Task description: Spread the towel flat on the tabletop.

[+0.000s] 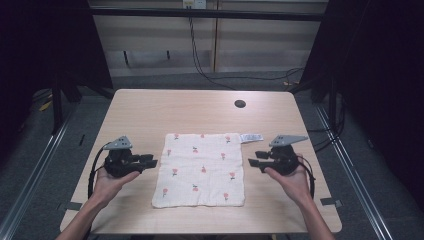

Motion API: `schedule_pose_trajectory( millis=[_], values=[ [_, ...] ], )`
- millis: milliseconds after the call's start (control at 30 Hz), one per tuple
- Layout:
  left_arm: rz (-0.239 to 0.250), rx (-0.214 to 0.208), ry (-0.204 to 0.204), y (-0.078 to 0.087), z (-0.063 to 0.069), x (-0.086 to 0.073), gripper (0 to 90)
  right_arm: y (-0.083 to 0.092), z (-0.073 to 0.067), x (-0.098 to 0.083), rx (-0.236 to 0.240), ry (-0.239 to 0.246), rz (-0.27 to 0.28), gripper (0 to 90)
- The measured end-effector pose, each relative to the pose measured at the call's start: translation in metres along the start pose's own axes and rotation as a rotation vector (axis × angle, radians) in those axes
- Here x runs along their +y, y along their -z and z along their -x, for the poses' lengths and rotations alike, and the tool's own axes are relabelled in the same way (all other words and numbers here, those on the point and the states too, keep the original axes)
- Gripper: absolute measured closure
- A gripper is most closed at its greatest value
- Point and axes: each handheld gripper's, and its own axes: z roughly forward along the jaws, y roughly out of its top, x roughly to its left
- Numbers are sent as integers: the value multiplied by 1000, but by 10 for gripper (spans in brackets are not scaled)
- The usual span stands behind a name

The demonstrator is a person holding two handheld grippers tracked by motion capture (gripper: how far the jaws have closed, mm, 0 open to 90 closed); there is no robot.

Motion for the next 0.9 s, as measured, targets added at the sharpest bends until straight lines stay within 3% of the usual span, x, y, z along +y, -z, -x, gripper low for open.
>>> schedule_pose_trajectory(
  millis=[100, 200, 267, 333, 400, 467, 533, 600, 700, 800, 833, 867, 900],
  values=[
    [-28, -13, -16, 3, 9, -7, 656, -8, -20, -19, 59, 24, -42, 602],
    [4, -50, 25, 12, 18, -18, 645, -11, -36, -32, 95, 27, -75, 606],
    [-8, -45, 2, 13, 26, -26, 642, -13, -43, -39, 119, 30, -95, 598],
    [-25, -73, -4, 12, 30, -29, 639, -16, -49, -45, 116, 32, -118, 579],
    [-38, -70, -26, 9, 34, -30, 637, -20, -55, -53, 115, 52, -146, 580],
    [-46, -95, -6, 7, 32, -32, 640, -25, -59, -58, 111, 63, -161, 580],
    [-66, -89, -4, 6, 31, -35, 641, -29, -61, -61, 95, 86, -171, 574],
    [-68, -52, -14, 8, 28, -37, 636, -32, -60, -62, 94, 91, -187, 570],
    [-49, -37, 32, 12, 18, -43, 642, -33, -62, -62, 89, 122, -181, 570],
    [-86, -48, 10, 10, 21, -48, 646, -32, -65, -64, 67, 160, -177, 600],
    [-122, -68, -20, 4, 28, -51, 644, -31, -65, -64, 78, 161, -181, 674],
    [-122, -68, -20, 4, 28, -51, 635, -30, -65, -65, 70, 156, -183, 712],
    [-163, -81, -53, -3, 35, -53, 621, -30, -64, -65, 79, 154, -179, 755]
  ],
)
